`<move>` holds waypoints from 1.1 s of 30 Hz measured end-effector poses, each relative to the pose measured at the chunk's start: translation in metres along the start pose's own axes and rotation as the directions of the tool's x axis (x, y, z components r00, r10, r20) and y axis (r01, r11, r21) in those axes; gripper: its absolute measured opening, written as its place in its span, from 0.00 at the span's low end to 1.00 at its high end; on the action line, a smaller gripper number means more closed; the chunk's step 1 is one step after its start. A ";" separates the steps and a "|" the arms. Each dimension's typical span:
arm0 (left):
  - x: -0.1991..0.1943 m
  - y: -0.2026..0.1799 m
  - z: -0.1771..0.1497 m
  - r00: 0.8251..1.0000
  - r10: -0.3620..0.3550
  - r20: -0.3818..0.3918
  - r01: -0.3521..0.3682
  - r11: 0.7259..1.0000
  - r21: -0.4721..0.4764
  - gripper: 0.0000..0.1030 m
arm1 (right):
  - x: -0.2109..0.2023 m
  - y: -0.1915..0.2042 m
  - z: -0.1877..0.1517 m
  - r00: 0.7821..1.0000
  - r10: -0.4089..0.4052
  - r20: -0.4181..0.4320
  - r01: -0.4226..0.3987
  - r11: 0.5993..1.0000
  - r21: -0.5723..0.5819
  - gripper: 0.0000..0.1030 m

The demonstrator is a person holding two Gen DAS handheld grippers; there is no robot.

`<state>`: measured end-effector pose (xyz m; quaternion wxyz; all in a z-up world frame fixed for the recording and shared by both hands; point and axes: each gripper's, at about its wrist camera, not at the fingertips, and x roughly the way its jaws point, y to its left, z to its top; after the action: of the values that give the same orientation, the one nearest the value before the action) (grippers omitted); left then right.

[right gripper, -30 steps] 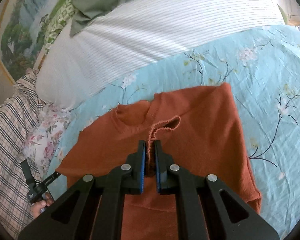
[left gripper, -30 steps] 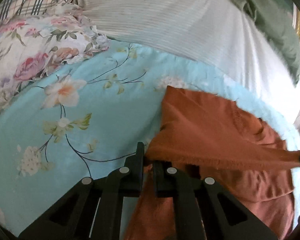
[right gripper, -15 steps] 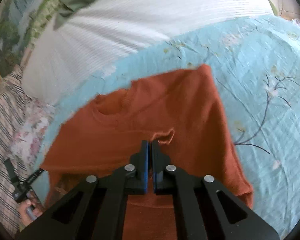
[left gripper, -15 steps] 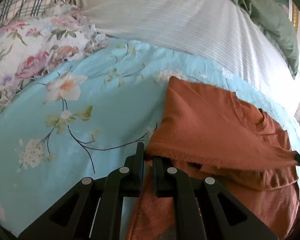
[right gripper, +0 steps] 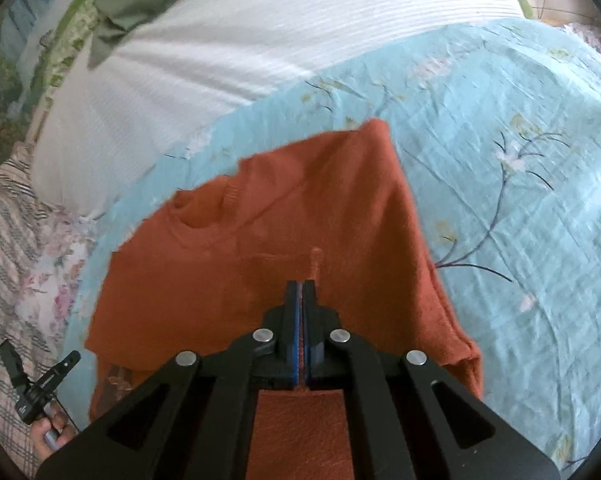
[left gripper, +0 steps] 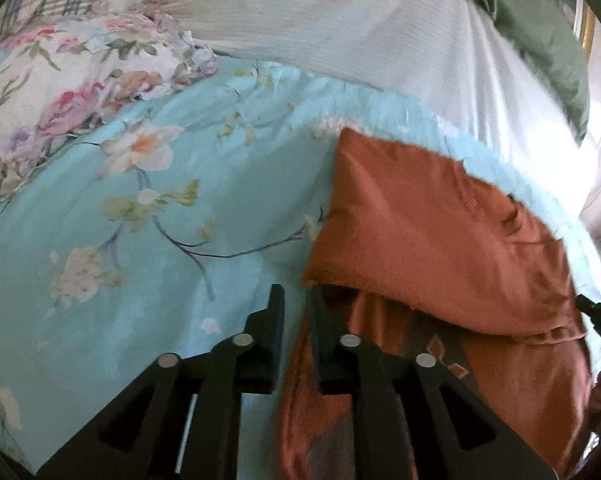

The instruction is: Fold small clothes

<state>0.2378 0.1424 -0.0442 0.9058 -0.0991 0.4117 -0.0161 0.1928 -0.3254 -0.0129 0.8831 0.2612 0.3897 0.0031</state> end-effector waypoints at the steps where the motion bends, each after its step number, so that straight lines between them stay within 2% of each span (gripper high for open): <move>1: -0.003 0.002 0.002 1.000 -0.003 0.007 0.003 1.000 -0.008 0.19 | 0.003 0.005 0.000 0.999 0.025 -0.019 -0.026 1.000 -0.013 0.02; 5: -0.002 -0.001 0.016 0.998 -0.059 0.006 0.060 0.998 -0.037 0.19 | 0.031 0.034 -0.008 0.989 0.080 -0.125 -0.093 0.991 -0.101 0.02; 9: 0.026 -0.028 0.031 0.998 -0.061 -0.035 0.062 0.998 0.018 0.24 | 0.063 0.036 -0.016 0.978 0.000 -0.211 -0.028 0.991 -0.130 0.02; 11: 0.041 -0.037 0.035 0.997 -0.029 -0.068 0.032 0.999 0.038 0.24 | 0.061 0.023 -0.014 0.977 0.009 -0.211 -0.029 0.996 -0.089 0.02; 13: 0.045 -0.040 0.035 0.996 -0.027 -0.083 0.031 0.998 0.045 0.25 | 0.046 0.015 -0.010 0.986 -0.007 -0.166 -0.005 0.998 -0.070 0.02; 16: 0.035 -0.038 0.031 0.998 -0.034 -0.061 0.037 0.998 0.058 0.37 | 0.031 0.000 -0.005 0.993 -0.037 -0.111 0.032 0.998 -0.047 0.03; 19: 0.030 -0.032 0.025 0.998 -0.024 -0.055 0.027 0.998 0.055 0.38 | 0.041 -0.006 -0.004 0.987 -0.050 -0.153 0.045 0.998 -0.039 0.03; 24: 0.039 -0.023 0.022 0.996 -0.026 -0.080 0.027 1.000 0.016 0.38 | 0.045 -0.007 0.001 0.987 -0.036 -0.154 0.036 0.999 -0.001 0.03; 25: 0.038 -0.022 0.023 0.996 -0.031 -0.078 0.032 0.999 0.010 0.38 | 0.041 -0.010 0.001 0.989 -0.019 -0.145 0.022 1.000 0.021 0.05; 28: 0.036 -0.023 0.025 0.997 -0.038 -0.068 0.039 0.999 0.016 0.38 | 0.041 -0.010 0.001 0.990 -0.004 -0.139 0.006 1.000 0.020 0.35; 29: 0.036 -0.024 0.026 0.997 -0.037 -0.068 0.039 0.999 0.022 0.38 | 0.040 -0.008 0.000 0.990 0.009 -0.137 -0.008 1.000 0.011 0.39; 33: 0.038 -0.026 0.026 0.997 -0.037 -0.071 0.040 0.999 0.031 0.38 | 0.048 0.003 -0.001 0.988 -0.043 -0.146 0.037 0.998 -0.045 0.39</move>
<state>0.2838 0.1167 -0.0508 0.8917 -0.0919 0.4410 -0.0435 0.2266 -0.3124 -0.0453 0.8571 0.2336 0.4589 0.0129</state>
